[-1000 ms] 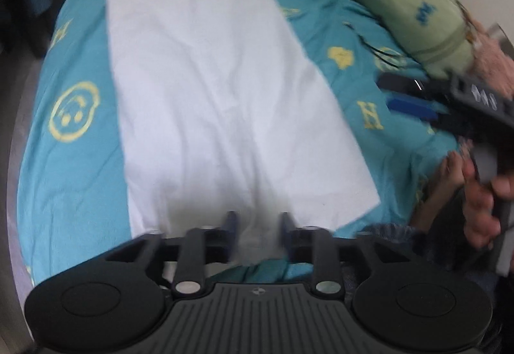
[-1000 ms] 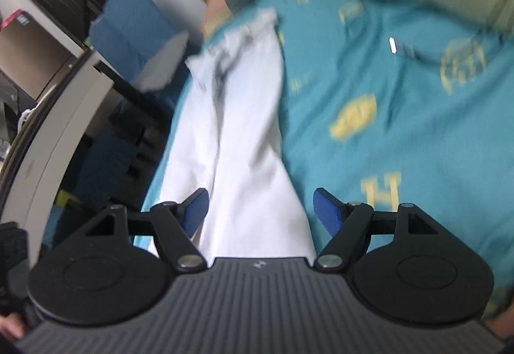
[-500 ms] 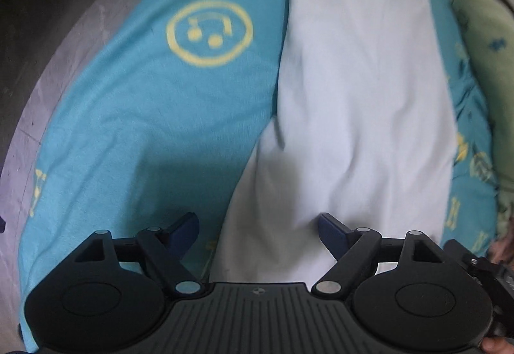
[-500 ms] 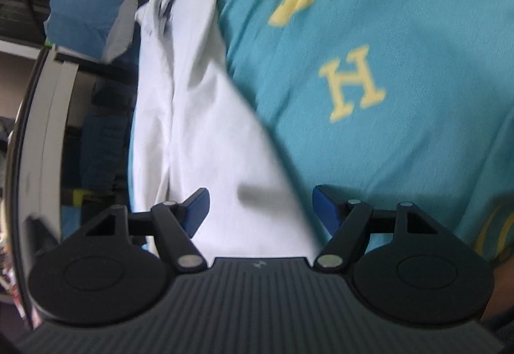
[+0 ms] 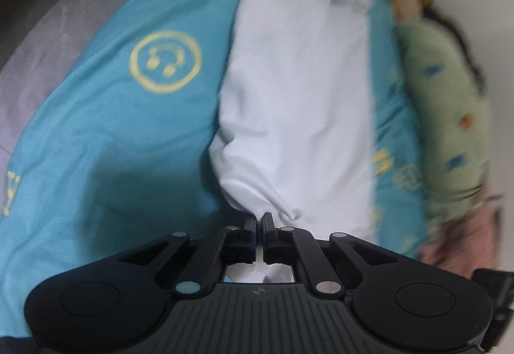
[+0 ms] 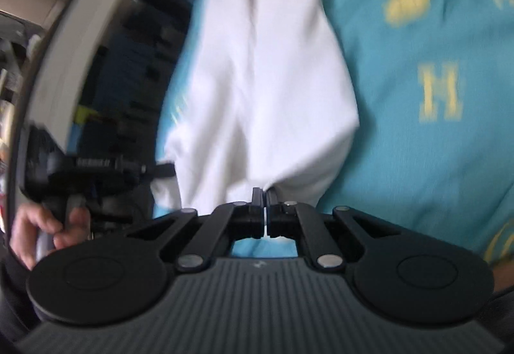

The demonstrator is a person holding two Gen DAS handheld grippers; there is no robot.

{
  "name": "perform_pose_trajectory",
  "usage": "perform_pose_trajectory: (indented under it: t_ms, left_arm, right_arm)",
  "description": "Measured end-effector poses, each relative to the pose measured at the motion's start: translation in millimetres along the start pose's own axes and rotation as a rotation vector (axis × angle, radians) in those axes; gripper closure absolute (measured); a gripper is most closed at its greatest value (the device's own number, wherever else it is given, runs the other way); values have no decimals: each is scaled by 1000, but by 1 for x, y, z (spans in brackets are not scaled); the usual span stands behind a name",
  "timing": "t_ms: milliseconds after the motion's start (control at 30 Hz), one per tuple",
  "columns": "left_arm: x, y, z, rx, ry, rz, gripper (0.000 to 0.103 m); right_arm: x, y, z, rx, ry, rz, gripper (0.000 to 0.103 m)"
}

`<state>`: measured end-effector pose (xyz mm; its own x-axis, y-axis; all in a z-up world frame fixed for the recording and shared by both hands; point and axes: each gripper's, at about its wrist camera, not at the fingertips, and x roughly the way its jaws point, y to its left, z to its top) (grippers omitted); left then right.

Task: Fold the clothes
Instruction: 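Grasp the hem with the left gripper and fold it toward the collar, then lay the folded hem on the shirt and open the left gripper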

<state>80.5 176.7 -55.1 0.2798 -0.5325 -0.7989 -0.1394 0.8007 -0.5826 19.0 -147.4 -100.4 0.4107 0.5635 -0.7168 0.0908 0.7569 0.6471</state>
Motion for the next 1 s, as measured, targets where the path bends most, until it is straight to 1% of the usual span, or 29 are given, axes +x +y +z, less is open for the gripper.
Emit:
perform_pose_trajectory:
  t_ms: [133,200,267,333,400,467,533,600,667,733,800,867,1000]
  left_arm:
    - [-56,-25,-9,-31,-139,-152,100]
    - [-78,-44,-18,-36,-199,-212,101]
    - [-103,-49,-30,-40,-247,-258,101]
    - [-116,-53,-43,-37,-272,-278,101]
    - [-127,-54,-70,-33,-269,-298,101]
    - [-130,-51,-95,-27,-253,-306,101]
    - [-125,-42,-120,-32,-232,-300,101]
    - [-113,-26,-137,-51,-207,-292,101]
    - [-97,-15,-149,-67,-202,-289,101]
    - [-79,-6,-151,-103,-181,-313,101]
    - [-64,2,-144,-124,-169,-320,101]
    - [-56,7,-129,-140,-176,-320,101]
    - [-51,0,-84,-157,-202,-319,101]
  right_arm:
    - [-74,31,26,-26,-166,73,99]
    - [-112,45,30,-62,-244,96,99]
    - [-141,55,27,-85,-303,110,99]
    - [-166,61,20,-107,-353,120,99]
    - [-180,62,7,-122,-385,127,99]
    - [-190,50,-14,-125,-397,139,99]
    - [-195,36,-33,-129,-391,136,99]
    - [-190,22,-53,-108,-372,134,99]
    - [-185,6,-67,-69,-355,148,99]
    - [-177,-11,-77,-21,-335,185,99]
    - [-163,-22,-76,16,-315,189,99]
    - [-152,-33,-66,54,-305,185,99]
    - [-136,-34,-30,81,-328,190,99]
